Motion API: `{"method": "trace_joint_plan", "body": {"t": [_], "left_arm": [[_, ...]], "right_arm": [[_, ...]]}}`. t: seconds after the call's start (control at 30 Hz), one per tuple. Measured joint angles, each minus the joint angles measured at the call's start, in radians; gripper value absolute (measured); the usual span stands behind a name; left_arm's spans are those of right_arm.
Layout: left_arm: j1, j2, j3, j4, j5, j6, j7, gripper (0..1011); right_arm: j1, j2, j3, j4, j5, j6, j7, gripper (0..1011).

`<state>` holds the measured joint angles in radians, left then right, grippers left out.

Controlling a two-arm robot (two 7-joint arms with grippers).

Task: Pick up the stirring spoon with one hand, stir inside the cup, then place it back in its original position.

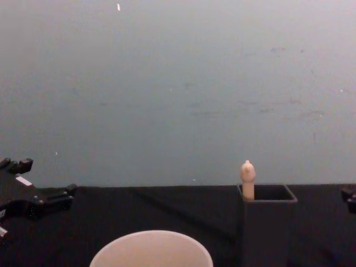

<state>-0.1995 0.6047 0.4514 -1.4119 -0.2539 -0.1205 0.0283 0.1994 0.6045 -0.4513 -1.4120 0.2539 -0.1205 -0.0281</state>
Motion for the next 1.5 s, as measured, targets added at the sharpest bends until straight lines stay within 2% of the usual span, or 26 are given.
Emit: {"method": "trace_joint_plan", "body": {"t": [0.1, 0.27, 0.53, 0.73, 1.17, 1.5], "left_arm": [[0.0, 0.0, 0.0, 0.0, 0.0, 0.0, 0.0, 1001], [0.0, 0.0, 0.0, 0.0, 0.0, 0.0, 0.0, 1002], [0.0, 0.0, 0.0, 0.0, 0.0, 0.0, 0.0, 1001], [0.0, 0.0, 0.0, 0.0, 0.0, 0.0, 0.0, 1001], [0.0, 0.0, 0.0, 0.0, 0.0, 0.0, 0.0, 1001], [0.0, 0.0, 0.0, 0.0, 0.0, 0.0, 0.0, 1001]], "right_arm": [[-0.006, -0.003, 0.007, -0.005, 0.005, 0.001, 0.013, 1002], [-0.026, -0.004, 0.031, -0.039, 0.047, 0.014, 0.064, 1002], [-0.071, 0.01, 0.072, -0.133, 0.162, 0.056, 0.194, 1002], [-0.106, 0.016, 0.091, -0.193, 0.216, 0.066, 0.271, 1002], [-0.113, -0.004, 0.082, -0.237, 0.24, 0.083, 0.391, 1002], [-0.108, -0.023, 0.064, -0.24, 0.243, 0.126, 0.471, 1002]]}}
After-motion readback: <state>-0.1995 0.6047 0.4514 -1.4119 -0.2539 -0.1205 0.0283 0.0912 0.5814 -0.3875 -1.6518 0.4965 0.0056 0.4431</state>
